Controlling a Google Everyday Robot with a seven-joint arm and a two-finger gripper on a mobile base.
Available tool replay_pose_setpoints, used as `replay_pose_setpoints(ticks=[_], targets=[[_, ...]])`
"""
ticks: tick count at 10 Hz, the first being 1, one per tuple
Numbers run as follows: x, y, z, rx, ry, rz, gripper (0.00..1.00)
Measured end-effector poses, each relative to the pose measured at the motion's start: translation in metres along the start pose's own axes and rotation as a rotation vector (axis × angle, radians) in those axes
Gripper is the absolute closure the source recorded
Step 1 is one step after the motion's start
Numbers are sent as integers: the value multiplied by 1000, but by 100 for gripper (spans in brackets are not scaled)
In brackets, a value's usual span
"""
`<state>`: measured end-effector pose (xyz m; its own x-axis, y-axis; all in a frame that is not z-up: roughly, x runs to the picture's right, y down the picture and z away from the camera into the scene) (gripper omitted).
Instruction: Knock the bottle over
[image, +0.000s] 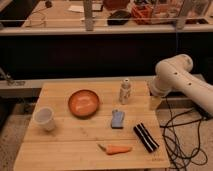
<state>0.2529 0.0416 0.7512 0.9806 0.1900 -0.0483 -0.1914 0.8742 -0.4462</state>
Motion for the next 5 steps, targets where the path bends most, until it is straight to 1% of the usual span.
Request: replay_pose_setpoints(ticks=[1, 2, 4, 5], targets=[[-7, -10, 7, 5, -6, 12, 20], [-13, -17, 13, 5, -8, 10, 20], [-31, -17, 22, 2, -16, 21, 20], [-49, -19, 28, -3, -26, 31, 20]])
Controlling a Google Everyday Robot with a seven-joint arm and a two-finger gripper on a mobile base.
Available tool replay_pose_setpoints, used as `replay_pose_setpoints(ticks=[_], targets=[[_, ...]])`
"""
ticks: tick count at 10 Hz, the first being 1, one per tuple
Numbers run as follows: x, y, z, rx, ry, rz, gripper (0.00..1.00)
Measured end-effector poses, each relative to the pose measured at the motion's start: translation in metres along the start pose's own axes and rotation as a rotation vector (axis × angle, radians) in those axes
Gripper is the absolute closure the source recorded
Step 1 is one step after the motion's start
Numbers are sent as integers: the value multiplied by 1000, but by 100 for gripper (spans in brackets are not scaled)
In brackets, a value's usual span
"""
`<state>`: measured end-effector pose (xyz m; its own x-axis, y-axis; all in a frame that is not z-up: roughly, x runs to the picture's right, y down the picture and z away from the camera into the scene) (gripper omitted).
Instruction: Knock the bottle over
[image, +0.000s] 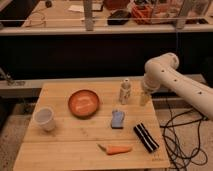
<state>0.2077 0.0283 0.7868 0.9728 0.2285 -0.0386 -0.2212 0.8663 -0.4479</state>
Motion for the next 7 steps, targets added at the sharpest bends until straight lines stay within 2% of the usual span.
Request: replay_pose_setpoints(ticks=[2, 3, 5, 7], targets=[[-25, -16, 15, -11, -19, 22, 20], [-30, -24, 23, -15, -13, 15, 20], [-52, -21, 44, -23, 9, -54, 20], [-58, -10, 49, -21, 27, -67, 20]])
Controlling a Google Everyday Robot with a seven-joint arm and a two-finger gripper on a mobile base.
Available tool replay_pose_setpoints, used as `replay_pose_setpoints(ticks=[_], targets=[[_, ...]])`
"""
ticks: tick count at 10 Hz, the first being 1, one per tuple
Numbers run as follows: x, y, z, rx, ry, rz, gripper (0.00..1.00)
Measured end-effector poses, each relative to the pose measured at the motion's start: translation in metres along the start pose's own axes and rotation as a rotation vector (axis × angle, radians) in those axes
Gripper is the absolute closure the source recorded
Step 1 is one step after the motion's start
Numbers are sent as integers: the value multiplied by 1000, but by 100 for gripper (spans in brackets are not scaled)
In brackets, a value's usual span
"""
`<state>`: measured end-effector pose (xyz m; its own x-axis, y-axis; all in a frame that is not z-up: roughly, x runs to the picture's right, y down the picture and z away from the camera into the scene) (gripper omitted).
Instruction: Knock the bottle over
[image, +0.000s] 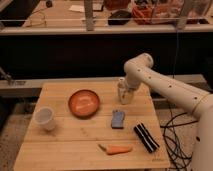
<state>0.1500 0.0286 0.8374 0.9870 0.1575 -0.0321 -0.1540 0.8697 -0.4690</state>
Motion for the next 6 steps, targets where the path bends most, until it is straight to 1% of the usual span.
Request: replay_pose_setpoints(ticks=[2, 4, 5, 6], targets=[[9, -2, -7, 2, 12, -1, 20], [8, -4, -4, -2, 13, -8, 20], [-3, -4, -1, -4, 9, -22, 24], [-14, -2, 0, -2, 10, -19, 26]])
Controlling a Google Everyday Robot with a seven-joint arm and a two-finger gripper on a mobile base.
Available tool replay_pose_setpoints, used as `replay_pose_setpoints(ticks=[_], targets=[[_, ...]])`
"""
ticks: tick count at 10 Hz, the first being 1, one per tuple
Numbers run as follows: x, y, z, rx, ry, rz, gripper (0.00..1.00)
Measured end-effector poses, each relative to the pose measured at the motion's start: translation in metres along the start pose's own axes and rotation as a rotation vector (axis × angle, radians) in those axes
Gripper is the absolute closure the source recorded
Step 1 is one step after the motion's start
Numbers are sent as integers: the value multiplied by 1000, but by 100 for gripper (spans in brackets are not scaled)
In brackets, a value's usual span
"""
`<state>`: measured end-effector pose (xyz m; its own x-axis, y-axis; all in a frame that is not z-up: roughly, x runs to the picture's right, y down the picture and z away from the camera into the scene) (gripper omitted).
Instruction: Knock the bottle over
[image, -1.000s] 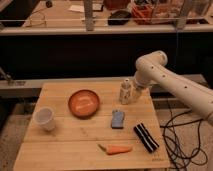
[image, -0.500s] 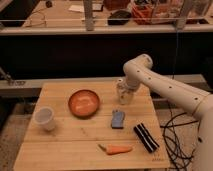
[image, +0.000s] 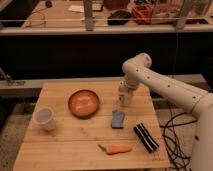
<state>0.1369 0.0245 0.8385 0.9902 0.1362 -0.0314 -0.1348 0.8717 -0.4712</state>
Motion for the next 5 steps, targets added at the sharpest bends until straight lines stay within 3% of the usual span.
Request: replay_pose_setpoints(ticks=[2, 4, 5], targets=[[-18, 0, 2, -1, 12, 3, 20], [-22, 3, 10, 1, 42, -3, 20], [-24, 7, 6, 2, 33, -4, 20]])
